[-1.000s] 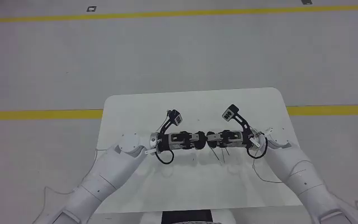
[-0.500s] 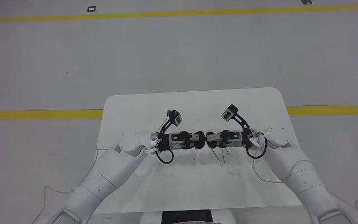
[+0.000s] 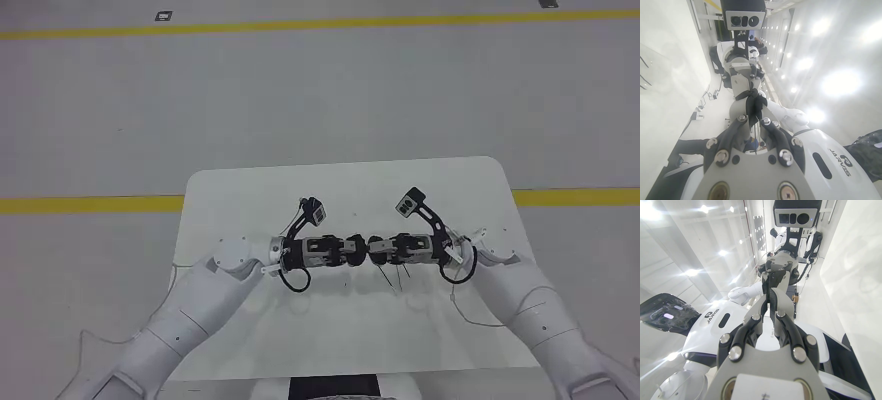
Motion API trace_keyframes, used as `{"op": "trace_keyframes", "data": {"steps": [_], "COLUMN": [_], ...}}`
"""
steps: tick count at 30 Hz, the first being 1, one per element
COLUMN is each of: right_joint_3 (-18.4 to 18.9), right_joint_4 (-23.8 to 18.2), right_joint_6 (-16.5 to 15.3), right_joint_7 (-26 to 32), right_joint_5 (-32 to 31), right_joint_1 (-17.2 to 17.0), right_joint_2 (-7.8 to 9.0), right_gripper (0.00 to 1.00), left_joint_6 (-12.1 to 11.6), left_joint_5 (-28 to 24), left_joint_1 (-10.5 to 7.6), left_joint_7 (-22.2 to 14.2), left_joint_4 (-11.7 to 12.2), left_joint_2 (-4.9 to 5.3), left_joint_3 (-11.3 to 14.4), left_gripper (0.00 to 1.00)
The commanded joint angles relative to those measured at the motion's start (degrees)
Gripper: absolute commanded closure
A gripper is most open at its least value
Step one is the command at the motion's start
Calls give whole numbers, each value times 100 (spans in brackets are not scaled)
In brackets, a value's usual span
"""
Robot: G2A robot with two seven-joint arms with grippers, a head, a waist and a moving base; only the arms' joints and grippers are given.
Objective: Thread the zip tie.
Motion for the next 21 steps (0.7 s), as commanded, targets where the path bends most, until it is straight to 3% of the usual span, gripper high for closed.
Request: {"op": "trace_keyframes", "data": {"steps": [1, 8, 11, 13, 15, 21], "right_joint_3": [42, 429, 629, 771, 872, 919], "right_joint_4": [28, 165, 257, 284, 257, 251], "right_joint_6": [-42, -5, 109, 103, 103, 106], "right_joint_7": [-14, 0, 0, -26, -46, -98], "right_joint_5": [-7, 186, 318, 256, 273, 281], "right_joint_1": [-11, -126, -181, -202, -247, -273], "right_joint_2": [3, 76, 121, 154, 172, 178], "right_gripper": [0, 0, 0, 0, 0, 0], "left_joint_6": [-43, -294, -490, -490, -490, -490], "left_joint_5": [69, 320, 1125, 1520, 1846, 1973], "left_joint_1": [0, 88, 95, 166, 267, 316], "left_joint_7": [68, 151, 267, 282, 321, 312], "left_joint_4": [10, -117, -297, -624, -796, -844], "left_joint_2": [3, 70, 142, 186, 225, 240], "left_joint_3": [-10, -193, -294, -382, -463, -465], "left_gripper": [100, 100, 100, 100, 100, 100]}}
